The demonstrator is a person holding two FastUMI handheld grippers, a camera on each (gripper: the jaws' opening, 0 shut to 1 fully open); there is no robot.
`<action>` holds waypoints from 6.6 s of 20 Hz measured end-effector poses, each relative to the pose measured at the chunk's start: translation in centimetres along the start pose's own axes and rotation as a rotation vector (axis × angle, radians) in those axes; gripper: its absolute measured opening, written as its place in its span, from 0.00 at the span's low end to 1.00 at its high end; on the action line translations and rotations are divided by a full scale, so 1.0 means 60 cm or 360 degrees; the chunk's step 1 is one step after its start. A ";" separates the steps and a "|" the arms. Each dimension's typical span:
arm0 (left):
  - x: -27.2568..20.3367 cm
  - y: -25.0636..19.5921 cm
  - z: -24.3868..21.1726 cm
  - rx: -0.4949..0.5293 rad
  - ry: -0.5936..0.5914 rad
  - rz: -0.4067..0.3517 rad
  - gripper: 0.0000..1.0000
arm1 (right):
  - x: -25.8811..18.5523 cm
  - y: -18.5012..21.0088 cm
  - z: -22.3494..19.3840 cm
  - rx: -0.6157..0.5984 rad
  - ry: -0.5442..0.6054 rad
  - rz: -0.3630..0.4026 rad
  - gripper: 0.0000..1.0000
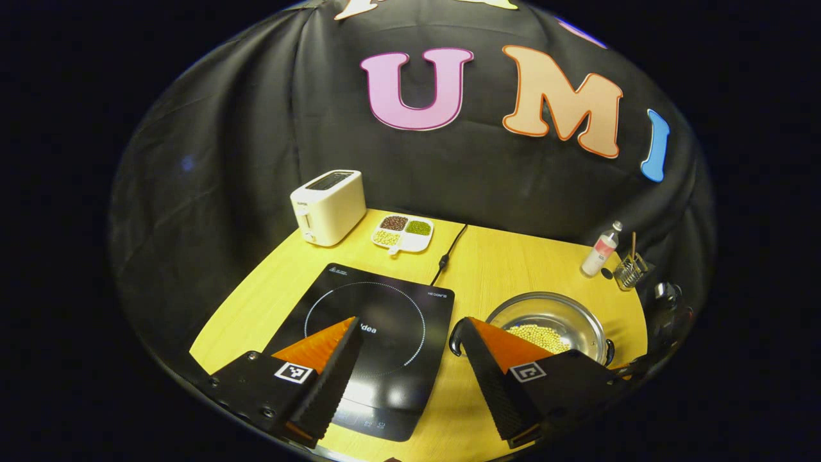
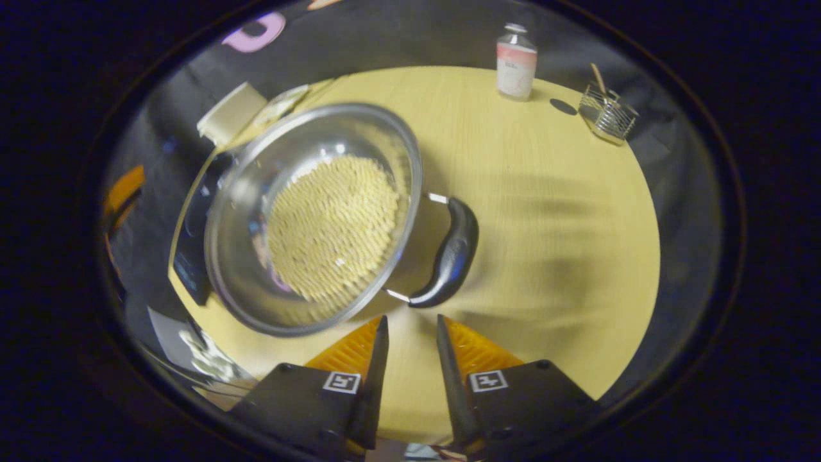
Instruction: First push the handle of the pot to place it horizontally, then grasp the pot with both hands and set it on the induction cooktop.
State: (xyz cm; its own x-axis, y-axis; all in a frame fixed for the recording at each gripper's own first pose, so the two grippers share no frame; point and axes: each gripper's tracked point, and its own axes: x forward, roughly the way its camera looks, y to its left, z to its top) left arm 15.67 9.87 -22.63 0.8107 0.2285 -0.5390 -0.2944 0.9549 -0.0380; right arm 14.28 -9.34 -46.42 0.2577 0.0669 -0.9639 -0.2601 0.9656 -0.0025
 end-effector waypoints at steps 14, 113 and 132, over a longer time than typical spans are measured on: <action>0.130 -0.077 -0.071 0.0235 0.0359 -0.0449 0.96 | -0.076 -0.069 0.021 0.0793 -0.0187 0.0064 0.94; 0.224 0.354 -0.068 0.0190 0.0590 -0.0515 0.55 | -0.009 0.509 0.257 0.0892 -0.0374 0.0246 0.46; 0.232 0.394 0.007 0.0455 0.0311 -0.0265 0.95 | -0.043 0.528 0.286 0.0828 -0.0607 0.0323 1.00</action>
State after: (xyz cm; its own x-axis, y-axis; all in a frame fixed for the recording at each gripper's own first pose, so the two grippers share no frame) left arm 20.19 35.68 -30.68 0.7159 0.0517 -0.6963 0.0085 0.9965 0.0827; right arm 21.36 25.39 -39.43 0.5862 0.2518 -0.7700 0.1194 0.9133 0.3895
